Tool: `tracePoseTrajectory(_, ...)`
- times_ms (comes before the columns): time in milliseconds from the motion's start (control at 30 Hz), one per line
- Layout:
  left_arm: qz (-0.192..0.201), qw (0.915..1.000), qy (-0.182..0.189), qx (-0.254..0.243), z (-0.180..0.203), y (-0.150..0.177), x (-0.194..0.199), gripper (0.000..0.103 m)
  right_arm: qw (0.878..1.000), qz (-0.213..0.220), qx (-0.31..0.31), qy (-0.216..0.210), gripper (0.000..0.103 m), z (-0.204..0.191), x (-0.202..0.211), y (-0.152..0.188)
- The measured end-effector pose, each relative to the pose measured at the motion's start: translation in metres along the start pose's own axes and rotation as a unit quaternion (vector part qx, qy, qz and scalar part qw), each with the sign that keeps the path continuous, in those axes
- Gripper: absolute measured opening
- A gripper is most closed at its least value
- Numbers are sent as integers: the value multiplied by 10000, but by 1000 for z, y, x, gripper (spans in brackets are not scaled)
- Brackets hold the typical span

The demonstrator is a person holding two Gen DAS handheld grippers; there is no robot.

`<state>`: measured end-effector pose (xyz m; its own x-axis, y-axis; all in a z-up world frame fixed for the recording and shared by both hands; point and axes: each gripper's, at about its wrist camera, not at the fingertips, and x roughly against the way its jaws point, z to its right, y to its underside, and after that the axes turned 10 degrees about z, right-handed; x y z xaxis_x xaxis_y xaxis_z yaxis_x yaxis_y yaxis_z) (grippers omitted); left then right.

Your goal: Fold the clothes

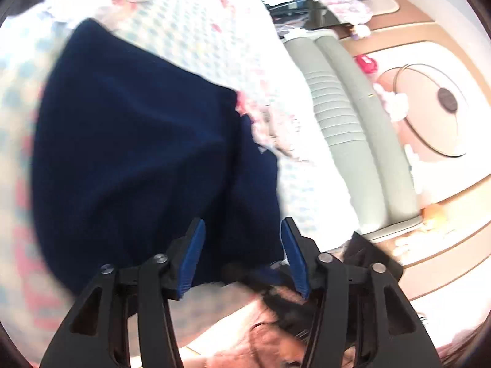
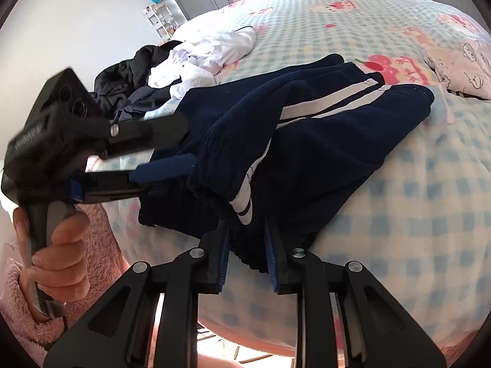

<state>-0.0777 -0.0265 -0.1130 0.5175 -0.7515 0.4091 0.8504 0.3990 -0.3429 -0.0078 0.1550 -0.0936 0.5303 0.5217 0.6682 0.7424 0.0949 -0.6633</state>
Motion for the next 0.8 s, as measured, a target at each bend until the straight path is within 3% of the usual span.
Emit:
tracePoseTrajectory(100,-416,9985,-129,-317,11,2,-27,61,10000,-58,42,7,24,-2,-2,2)
tracePoseTrajectory(133,-546,9971,-274,-444,14,4,-37,55,10000,-73,27,-1,25,-2,-1,3)
tracePoseTrajectory(167,-571,9945,-570,-672,17,7,-44,29,10000,-83,-19,-24,26,0,0,3)
tracePoseTrajectory(200,-590,9906,-856,-892,20,10,-50,21,9999,-116,-77,-30,29,2,3,4)
tracePoseTrajectory(300,-315,9882,-974,-1136,29,12,-42,18,9994,-73,-311,-139,30,9,16,6)
tracePoseTrajectory(400,154,9859,-954,-1368,41,11,-20,17,9945,80,-959,-417,30,26,30,6)
tracePoseTrajectory(467,474,9817,-1080,-1495,47,11,-3,17,9886,165,-1451,-359,30,40,31,5)
tracePoseTrajectory(633,1239,9735,-1229,-1479,45,23,47,17,9897,-79,-1423,-104,31,42,14,9)
tracePoseTrajectory(700,1317,9713,-1368,-1435,33,27,59,17,9905,-204,-1358,-42,31,40,7,11)
tracePoseTrajectory(767,1272,9701,-1667,-1224,7,12,72,17,9898,-313,-1389,39,31,42,3,15)
tracePoseTrajectory(800,1265,9702,-1720,-1141,10,23,71,17,9898,-283,-1398,34,31,42,4,14)
